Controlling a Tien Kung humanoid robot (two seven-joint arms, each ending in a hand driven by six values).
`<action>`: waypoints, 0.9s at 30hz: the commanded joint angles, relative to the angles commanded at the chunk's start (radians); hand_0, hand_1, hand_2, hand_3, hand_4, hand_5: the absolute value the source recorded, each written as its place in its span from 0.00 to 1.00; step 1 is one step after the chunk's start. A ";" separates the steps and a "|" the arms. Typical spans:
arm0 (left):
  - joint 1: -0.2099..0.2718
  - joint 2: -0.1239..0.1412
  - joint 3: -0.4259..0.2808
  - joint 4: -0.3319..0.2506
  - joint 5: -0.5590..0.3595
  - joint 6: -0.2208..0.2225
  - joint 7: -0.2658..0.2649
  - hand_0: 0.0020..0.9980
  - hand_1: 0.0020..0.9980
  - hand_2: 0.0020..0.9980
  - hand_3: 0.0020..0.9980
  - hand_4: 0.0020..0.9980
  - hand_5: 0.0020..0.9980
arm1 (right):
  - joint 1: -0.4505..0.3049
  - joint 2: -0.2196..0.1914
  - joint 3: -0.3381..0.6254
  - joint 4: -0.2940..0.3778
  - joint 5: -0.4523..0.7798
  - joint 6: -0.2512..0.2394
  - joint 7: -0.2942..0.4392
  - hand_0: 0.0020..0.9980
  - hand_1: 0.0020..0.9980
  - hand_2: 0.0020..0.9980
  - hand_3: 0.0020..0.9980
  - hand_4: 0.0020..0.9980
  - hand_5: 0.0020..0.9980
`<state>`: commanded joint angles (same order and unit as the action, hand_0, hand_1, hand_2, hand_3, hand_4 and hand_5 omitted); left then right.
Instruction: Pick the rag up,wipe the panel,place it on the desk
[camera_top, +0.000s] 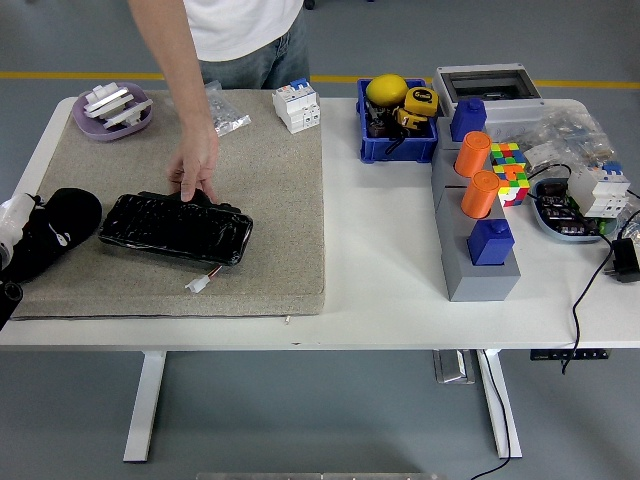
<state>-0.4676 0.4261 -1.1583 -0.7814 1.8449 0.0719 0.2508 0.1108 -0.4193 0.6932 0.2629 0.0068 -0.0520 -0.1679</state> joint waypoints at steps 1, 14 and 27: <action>0.000 -0.001 0.002 0.002 0.000 0.004 -0.001 0.35 0.51 0.64 0.56 0.19 0.00 | 0.000 0.000 -0.001 0.000 0.000 0.000 0.000 0.75 0.63 0.63 0.56 0.90 0.42; 0.012 -0.005 -0.001 -0.006 0.013 0.083 -0.006 0.30 0.43 0.57 0.51 0.00 0.00 | 0.003 -0.005 -0.010 -0.001 -0.001 -0.003 -0.003 0.75 0.63 0.63 0.56 0.90 0.42; 0.069 -0.020 -0.109 -0.118 0.060 0.158 0.003 0.23 0.40 0.54 0.46 0.00 0.00 | 0.000 0.005 0.004 -0.002 -0.003 -0.002 0.006 0.75 0.63 0.63 0.56 0.90 0.42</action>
<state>-0.3984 0.4065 -1.2676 -0.8997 1.9049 0.2301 0.2538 0.1108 -0.4147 0.6975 0.2608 0.0040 -0.0541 -0.1618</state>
